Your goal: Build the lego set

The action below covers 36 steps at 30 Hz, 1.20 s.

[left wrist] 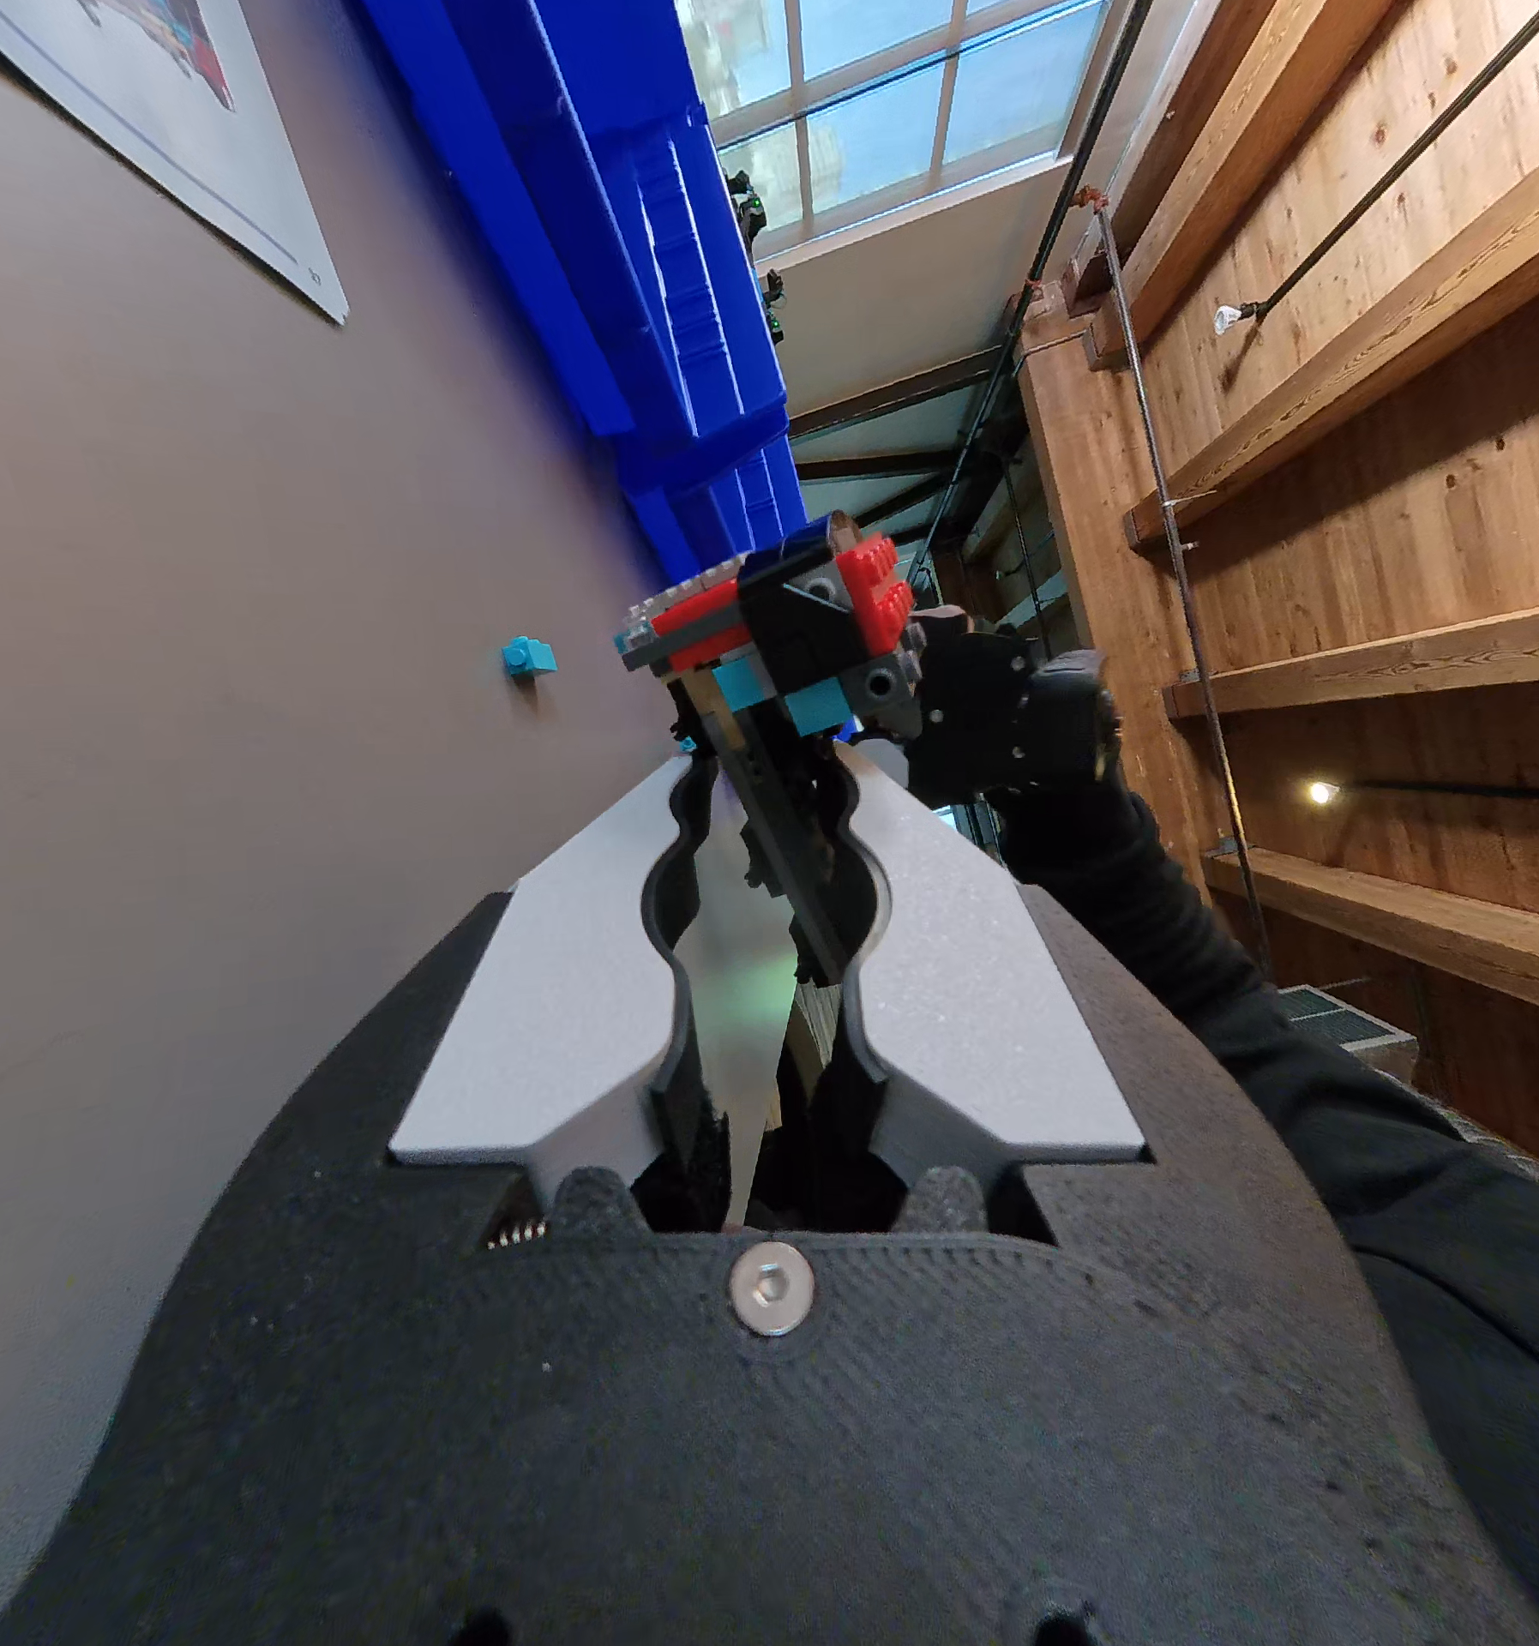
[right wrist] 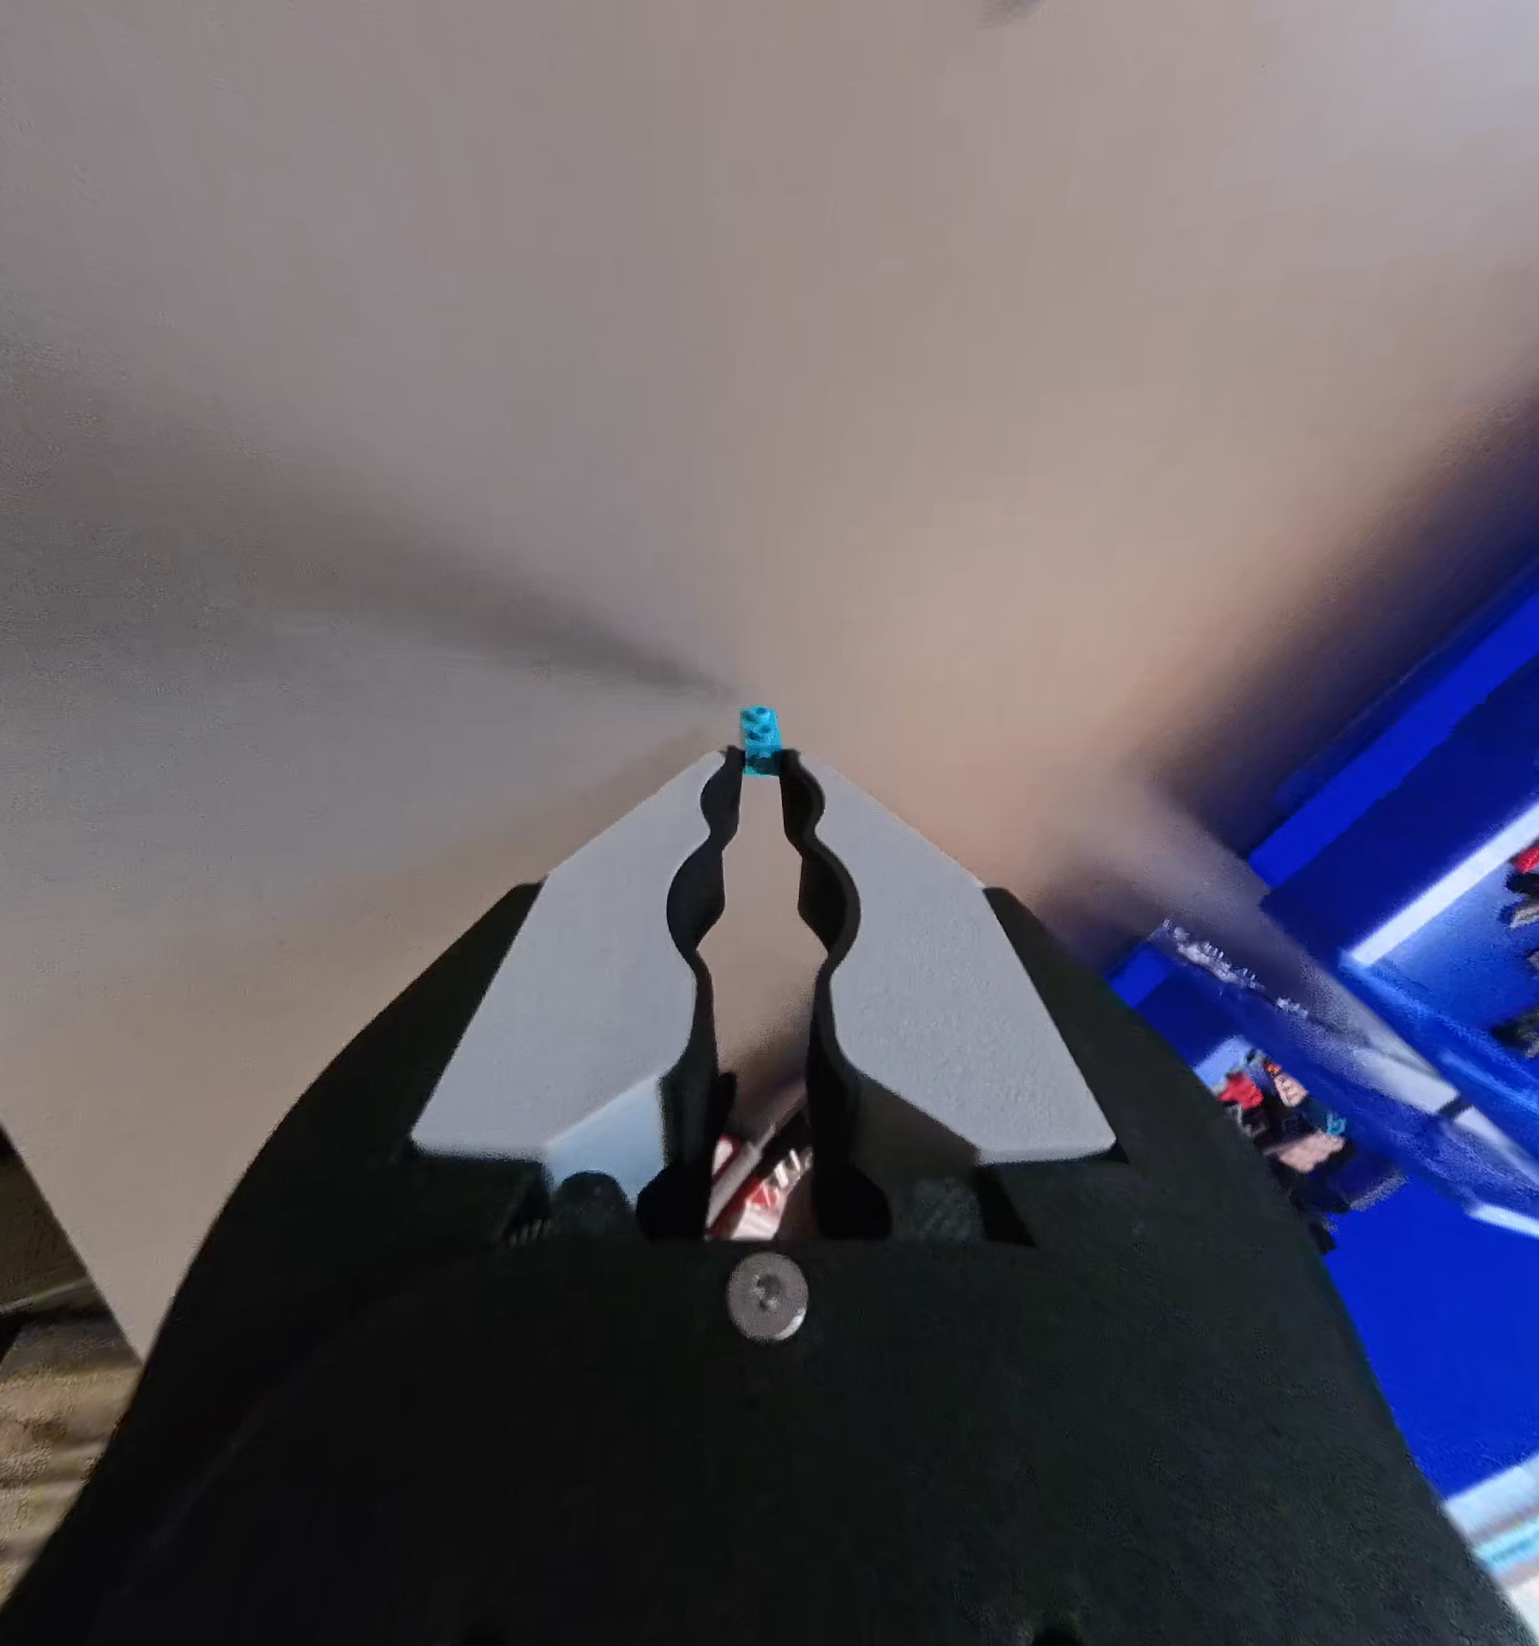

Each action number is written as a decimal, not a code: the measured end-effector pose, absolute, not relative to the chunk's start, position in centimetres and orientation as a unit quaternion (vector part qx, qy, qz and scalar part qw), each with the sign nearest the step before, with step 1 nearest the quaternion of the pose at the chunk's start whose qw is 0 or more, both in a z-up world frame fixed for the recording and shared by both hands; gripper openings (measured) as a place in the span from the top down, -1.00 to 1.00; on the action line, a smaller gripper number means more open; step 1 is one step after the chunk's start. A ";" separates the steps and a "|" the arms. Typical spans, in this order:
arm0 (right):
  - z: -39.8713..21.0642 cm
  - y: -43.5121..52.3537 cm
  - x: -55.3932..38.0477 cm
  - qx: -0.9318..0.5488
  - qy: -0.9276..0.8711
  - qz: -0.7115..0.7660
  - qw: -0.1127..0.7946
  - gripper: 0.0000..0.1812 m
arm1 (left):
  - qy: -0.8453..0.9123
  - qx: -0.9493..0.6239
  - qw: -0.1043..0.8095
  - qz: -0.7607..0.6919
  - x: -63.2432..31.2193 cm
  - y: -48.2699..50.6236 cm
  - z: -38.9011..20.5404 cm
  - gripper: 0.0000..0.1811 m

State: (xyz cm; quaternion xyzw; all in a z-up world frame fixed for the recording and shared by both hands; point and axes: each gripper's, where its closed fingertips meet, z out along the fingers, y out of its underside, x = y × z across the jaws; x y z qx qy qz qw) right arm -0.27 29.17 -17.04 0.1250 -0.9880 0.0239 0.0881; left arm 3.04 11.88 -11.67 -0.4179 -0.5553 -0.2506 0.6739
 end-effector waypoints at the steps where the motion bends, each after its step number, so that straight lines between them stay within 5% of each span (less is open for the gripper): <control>1: -16.7 28.2 0.1 0.130 -0.987 0.038 0.088 0.90 | -0.556 -0.419 0.672 -0.252 3.1 11.9 -11.7 0.74; 13: -10.3 14.4 3.5 0.186 -0.958 0.184 0.116 0.90 | -0.565 -0.433 0.656 -0.250 3.3 12.2 -12.3 0.74; 36: -10.4 10.6 2.7 0.190 -0.957 0.154 0.156 0.90 | -0.574 -0.440 0.648 -0.237 3.1 12.0 -12.7 0.74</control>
